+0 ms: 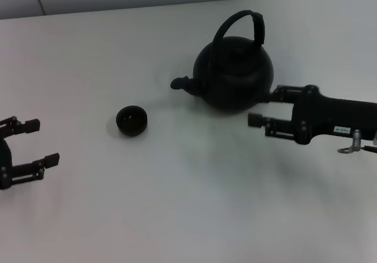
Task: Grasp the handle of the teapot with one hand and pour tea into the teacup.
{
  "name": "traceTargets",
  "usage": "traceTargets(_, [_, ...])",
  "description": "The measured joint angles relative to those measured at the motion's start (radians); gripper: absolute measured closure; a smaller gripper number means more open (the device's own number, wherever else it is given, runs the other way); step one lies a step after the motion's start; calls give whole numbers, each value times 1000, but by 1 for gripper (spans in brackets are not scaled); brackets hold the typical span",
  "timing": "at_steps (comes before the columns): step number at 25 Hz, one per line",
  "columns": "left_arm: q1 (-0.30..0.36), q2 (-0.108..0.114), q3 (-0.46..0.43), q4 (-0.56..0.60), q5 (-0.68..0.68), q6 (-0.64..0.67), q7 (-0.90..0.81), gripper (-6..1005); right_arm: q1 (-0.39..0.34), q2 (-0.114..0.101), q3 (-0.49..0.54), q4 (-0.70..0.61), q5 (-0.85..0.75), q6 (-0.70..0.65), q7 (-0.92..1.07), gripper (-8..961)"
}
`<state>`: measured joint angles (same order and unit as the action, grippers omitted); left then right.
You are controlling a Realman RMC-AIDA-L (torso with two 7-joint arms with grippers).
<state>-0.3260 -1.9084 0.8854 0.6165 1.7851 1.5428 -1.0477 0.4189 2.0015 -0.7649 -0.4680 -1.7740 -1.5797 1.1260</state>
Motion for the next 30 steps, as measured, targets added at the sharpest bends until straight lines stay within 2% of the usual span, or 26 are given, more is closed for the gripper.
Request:
traceTargets(2, [-44,17,0,17,61,1,-67,200,35,-8,0,-23,-73,3,34,355])
traceTargets(4, [-93,22,0,75,142,8,-143,200,61,-10,-2,-54,-138,4,62,355])
traceTargets(7, [-122,15,-1,113,199,16,-182,200,101,-10,-1,-100,-248,5,100,356])
traceTargets(10, [-159,2,-6,142,273,22,-219,199,125,-11,2,-119,-290,5,119,356])
traceTargets(18, [-180,-12,-10,160,295,28,-228,199,128,-4,4,-163,-295,5,118,356])
traceTargets(30, [-176,-14,-11,164,292,28,-232,199,128,-3,6,-165,-293,5,118,356])
